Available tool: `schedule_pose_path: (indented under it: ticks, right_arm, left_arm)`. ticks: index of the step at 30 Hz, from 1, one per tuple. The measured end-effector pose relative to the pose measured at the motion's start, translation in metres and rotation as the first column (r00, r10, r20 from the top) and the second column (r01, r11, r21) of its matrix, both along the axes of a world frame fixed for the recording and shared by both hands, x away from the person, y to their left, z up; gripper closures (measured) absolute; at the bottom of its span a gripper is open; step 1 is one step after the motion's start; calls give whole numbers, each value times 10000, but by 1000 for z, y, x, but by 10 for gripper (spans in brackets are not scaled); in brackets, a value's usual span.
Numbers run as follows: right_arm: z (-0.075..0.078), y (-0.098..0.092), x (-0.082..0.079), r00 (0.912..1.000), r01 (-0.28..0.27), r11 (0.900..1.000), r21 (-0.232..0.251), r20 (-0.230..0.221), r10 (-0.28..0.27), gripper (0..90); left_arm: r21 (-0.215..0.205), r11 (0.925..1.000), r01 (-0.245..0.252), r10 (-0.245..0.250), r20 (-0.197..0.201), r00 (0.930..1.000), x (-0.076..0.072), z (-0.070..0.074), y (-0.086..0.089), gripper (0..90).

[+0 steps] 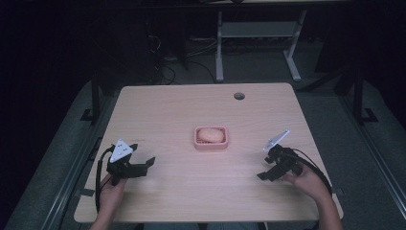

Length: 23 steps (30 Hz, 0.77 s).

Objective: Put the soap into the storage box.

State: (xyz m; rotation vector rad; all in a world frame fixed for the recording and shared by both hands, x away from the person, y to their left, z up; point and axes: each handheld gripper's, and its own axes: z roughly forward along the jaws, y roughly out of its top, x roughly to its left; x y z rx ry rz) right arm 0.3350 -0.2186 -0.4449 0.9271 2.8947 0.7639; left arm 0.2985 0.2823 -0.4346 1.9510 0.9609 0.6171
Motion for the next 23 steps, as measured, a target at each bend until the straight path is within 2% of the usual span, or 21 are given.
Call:
schedule_pose_path:
  ticks: [12,17,21,23]
  right_arm:
    - [-2,-5,-19,9988,136,9997,206,460,-145,218]
    - [-5,-2,-35,9964,250,9982,551,791,-293,219]
    - [-4,-3,-48,9945,330,9986,410,982,-369,219]
    - [-3,-5,-51,9940,478,9969,631,957,-538,219]
  left_arm:
    - [21,10000,56,-56,-13,10000,0,-1,-2,143]
    - [44,9999,91,-91,7,10000,0,0,-2,143]
    - [53,9999,116,-116,31,9999,0,0,-3,143]
    - [49,9999,111,-111,52,9999,0,0,-4,143]
